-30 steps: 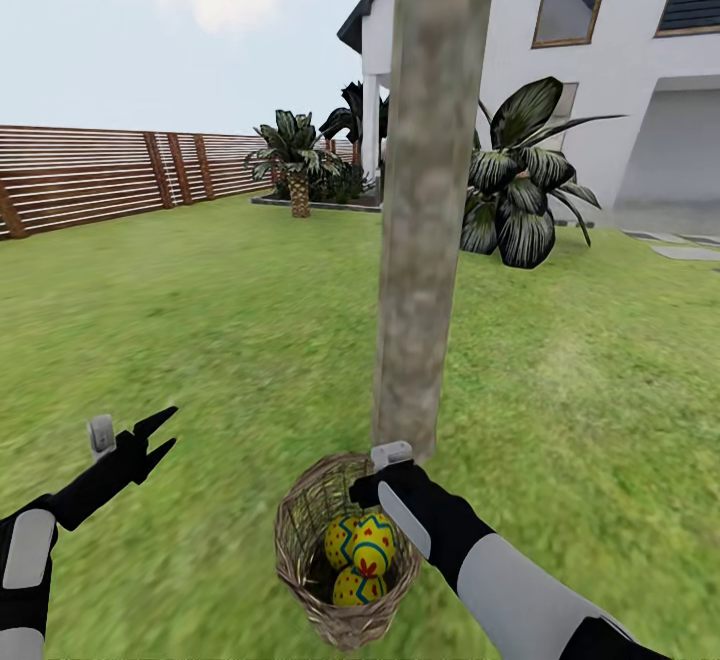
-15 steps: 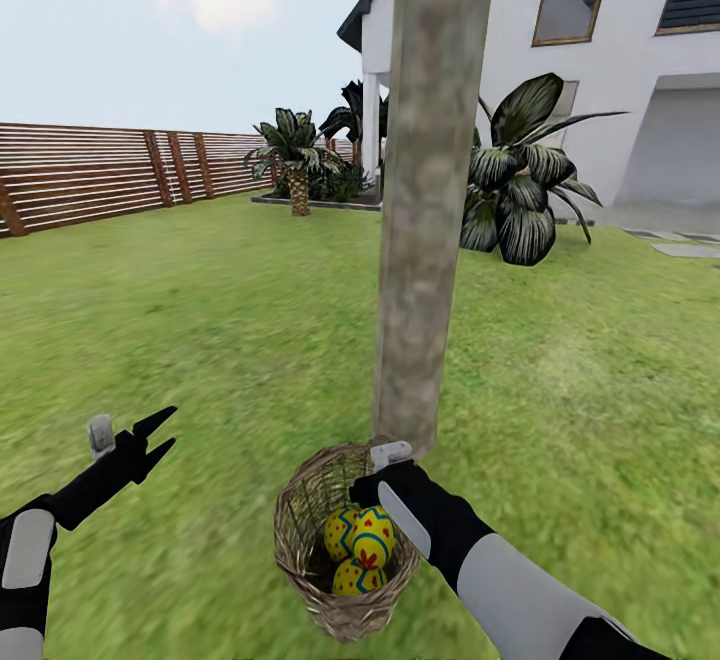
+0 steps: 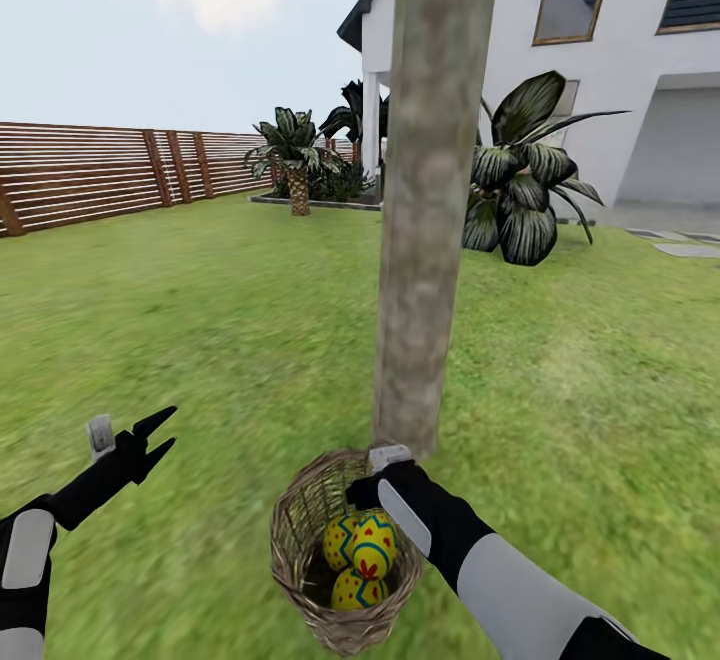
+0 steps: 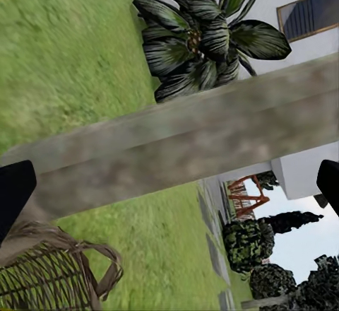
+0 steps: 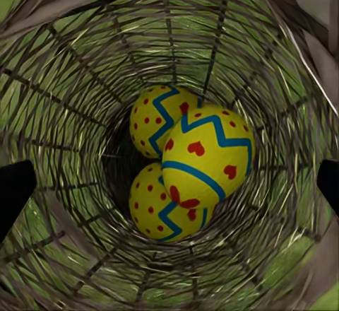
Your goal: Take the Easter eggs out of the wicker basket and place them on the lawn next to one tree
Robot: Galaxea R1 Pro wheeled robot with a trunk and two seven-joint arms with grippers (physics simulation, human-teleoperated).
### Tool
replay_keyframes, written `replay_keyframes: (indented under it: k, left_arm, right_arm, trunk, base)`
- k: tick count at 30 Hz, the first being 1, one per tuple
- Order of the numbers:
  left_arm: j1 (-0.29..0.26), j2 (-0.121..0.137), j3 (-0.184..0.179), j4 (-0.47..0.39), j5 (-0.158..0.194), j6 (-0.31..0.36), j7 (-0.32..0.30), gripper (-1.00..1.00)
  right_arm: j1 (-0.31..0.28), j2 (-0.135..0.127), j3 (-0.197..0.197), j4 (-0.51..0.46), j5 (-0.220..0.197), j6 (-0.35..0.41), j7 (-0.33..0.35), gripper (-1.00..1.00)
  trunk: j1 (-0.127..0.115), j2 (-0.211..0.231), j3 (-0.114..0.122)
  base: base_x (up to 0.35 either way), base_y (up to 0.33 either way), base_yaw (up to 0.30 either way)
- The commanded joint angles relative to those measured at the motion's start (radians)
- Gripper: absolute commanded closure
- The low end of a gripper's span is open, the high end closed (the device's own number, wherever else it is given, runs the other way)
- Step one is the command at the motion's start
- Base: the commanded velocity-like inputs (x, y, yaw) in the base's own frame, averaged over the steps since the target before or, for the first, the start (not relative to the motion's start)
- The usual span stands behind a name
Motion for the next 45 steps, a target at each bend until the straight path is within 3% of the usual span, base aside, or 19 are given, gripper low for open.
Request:
replay_keyframes:
  k: [1, 10, 14, 18, 45]
  left_arm:
    - [-0.001, -0.001, 0.002, 0.000, -0.001, 0.005, -0.004, -1.00]
    - [-0.001, -0.002, 0.006, 0.000, 0.001, 0.005, -0.005, -1.00]
    - [-0.001, -0.002, 0.005, 0.000, 0.001, 0.005, -0.005, -1.00]
    - [-0.001, -0.002, 0.004, 0.000, 0.000, 0.005, -0.004, -1.00]
    - [-0.001, 0.000, 0.006, 0.000, 0.001, 0.005, -0.002, -1.00]
  right_arm:
    - [-0.001, 0.000, 0.003, 0.000, -0.011, 0.002, -0.009, -1.00]
    - [-0.001, 0.000, 0.003, 0.006, -0.017, 0.002, -0.009, -1.00]
    - [-0.001, 0.000, 0.003, 0.012, -0.082, 0.002, -0.013, -1.00]
    - [-0.001, 0.000, 0.003, 0.014, -0.100, 0.002, -0.016, -1.00]
    - [-0.001, 0.000, 0.002, 0.010, -0.096, -0.019, -0.018, -1.00]
  trunk:
    - [0.000, 0.000, -0.001]
    - [0.000, 0.000, -0.001]
    - [0.008, -0.014, -0.007]
    - [0.023, -0.042, -0.020]
    - [0.127, -0.231, -0.104]
  base:
    - [0.325, 0.000, 0.000]
    - [0.078, 0.000, 0.000]
    - [0.001, 0.000, 0.000]
    - [0.000, 0.000, 0.000]
    - [0.000, 0.000, 0.000]
